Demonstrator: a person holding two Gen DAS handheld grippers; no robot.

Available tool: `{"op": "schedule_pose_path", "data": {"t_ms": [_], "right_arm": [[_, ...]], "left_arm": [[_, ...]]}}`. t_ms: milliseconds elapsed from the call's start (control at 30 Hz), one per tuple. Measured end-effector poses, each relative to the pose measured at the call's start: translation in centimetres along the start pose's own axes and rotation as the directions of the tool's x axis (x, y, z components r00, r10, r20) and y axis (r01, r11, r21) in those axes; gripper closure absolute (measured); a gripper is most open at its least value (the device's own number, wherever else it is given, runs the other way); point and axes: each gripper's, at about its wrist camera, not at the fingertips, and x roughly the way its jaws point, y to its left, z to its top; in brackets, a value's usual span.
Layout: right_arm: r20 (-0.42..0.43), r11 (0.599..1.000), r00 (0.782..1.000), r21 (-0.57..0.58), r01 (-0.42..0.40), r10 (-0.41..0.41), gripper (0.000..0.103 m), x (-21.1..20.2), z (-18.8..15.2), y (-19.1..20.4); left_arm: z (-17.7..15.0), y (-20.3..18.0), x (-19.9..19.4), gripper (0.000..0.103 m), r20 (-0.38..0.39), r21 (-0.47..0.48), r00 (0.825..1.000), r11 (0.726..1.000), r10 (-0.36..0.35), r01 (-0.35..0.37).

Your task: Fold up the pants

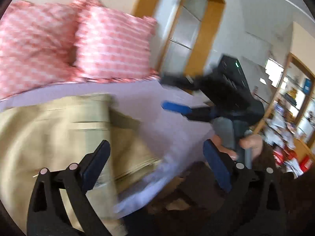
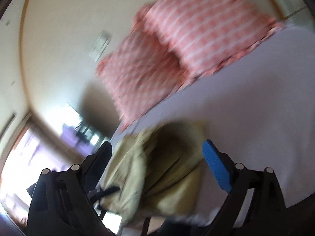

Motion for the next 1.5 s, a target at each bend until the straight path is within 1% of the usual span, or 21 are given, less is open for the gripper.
{"op": "schedule_pose_path", "data": {"t_ms": [33,133,200,333,367,400,433,500,600,700,767,833,867,900,933,967,1067,1200,1367,1467,1500], "right_arm": [[-0.042,1.000,0.999,-0.008,-0.010,0.010,0.021,0.8,-0.5,0.4],[-0.174,1.000,0.985,-0.016,-0.014,0.011,0.033,4.1,-2.5,1.3],[-0.218,1.000,0.976,-0.026,0.000,-0.006,0.037,5.6,-3.4,1.5],[-0.243,0.996,0.966,-0.063,0.069,-0.083,0.038,8.3,-4.2,2.0],[-0.253,0.995,0.963,-0.072,0.075,-0.091,0.054,8.9,-4.4,2.0],[-0.272,0.995,0.958,-0.077,0.069,-0.088,0.099,9.6,-4.6,2.0],[-0.310,0.997,0.949,-0.073,0.038,-0.059,0.101,10.4,-4.7,1.9],[-0.291,0.995,0.955,-0.094,0.037,-0.063,0.100,10.5,-4.0,2.2],[-0.143,0.981,0.982,-0.170,0.095,-0.120,0.100,8.8,-0.4,2.8],[-0.019,0.970,0.980,-0.146,0.193,-0.197,0.100,7.7,3.6,1.0],[-0.054,0.965,0.970,-0.134,0.227,-0.236,0.100,8.4,4.0,-0.6],[-0.118,0.960,0.957,-0.127,0.251,-0.265,0.091,8.9,3.4,-1.6],[-0.116,0.955,0.951,-0.119,0.273,-0.286,0.066,8.5,3.1,-2.0],[-0.103,0.953,0.949,-0.094,0.289,-0.298,0.025,7.9,3.2,-2.6],[-0.071,0.958,0.955,-0.033,0.285,-0.287,0.012,6.5,3.3,-3.9],[-0.049,0.963,0.962,0.011,0.270,-0.269,0.011,5.8,3.4,-4.7],[-0.102,0.971,0.974,0.113,0.212,-0.201,0.022,6.0,3.7,-7.1],[-0.197,0.973,0.966,0.126,0.195,-0.168,0.032,8.2,3.4,-8.0],[-0.270,0.987,0.958,0.104,0.125,-0.093,0.034,10.7,3.0,-7.2],[-0.302,0.993,0.950,0.064,0.098,-0.074,0.035,11.4,2.8,-6.4],[-0.299,0.994,0.952,0.057,0.092,-0.071,0.040,11.4,2.7,-6.3]], "left_arm": [[-0.3,0.8,-0.8,0.008,0.012,-0.011,0.999,0.999,0.043,-0.043],[-1.5,3.5,-3.7,0.008,0.037,-0.074,0.978,0.977,0.205,-0.202],[-1.9,5.5,-4.6,0.008,0.033,-0.115,0.950,0.946,0.310,-0.304],[-2.3,7.4,-6.3,0.008,0.024,-0.188,0.934,0.920,0.356,-0.345],[-2.5,7.4,-6.6,0.008,0.026,-0.194,0.933,0.917,0.359,-0.348],[-2.6,7.7,-6.9,0.008,0.026,-0.201,0.931,0.915,0.363,-0.351],[-2.6,7.9,-7.1,0.008,0.024,-0.208,0.930,0.911,0.367,-0.355],[-2.6,8.6,-7.1,0.008,0.022,-0.220,0.927,0.906,0.375,-0.361],[-2.2,9.9,-7.0,0.008,0.020,-0.249,0.920,0.893,0.391,-0.374],[-2.2,11.1,-6.9,0.008,0.011,-0.274,0.911,0.877,0.412,-0.394],[-2.2,12.1,-6.8,0.008,-0.002,-0.290,0.909,0.869,0.417,-0.400],[-2.2,13.4,-6.7,0.008,-0.021,-0.298,0.906,0.863,0.422,-0.409],[-2.0,14.4,-6.7,0.008,-0.036,-0.303,0.906,0.860,0.421,-0.412],[-1.8,15.3,-6.7,0.008,-0.048,-0.309,0.906,0.856,0.421,-0.414],[-1.7,16.3,-6.6,0.007,-0.062,-0.320,0.906,0.851,0.419,-0.416],[-1.5,17.7,-6.4,0.007,-0.084,-0.335,0.913,0.851,0.400,-0.404],[-1.3,21.5,-4.9,0.007,-0.174,-0.375,0.932,0.854,0.318,-0.361],[-1.5,24.5,-2.5,0.008,-0.265,-0.384,0.925,0.849,0.274,-0.362],[-1.1,24.7,-0.9,0.007,-0.287,-0.359,0.933,0.878,0.219,-0.316],[-0.6,24.3,0.3,0.007,-0.295,-0.351,0.943,0.900,0.157,-0.259],[-0.4,24.3,0.7,0.007,-0.296,-0.351,0.946,0.906,0.135,-0.238]]}}
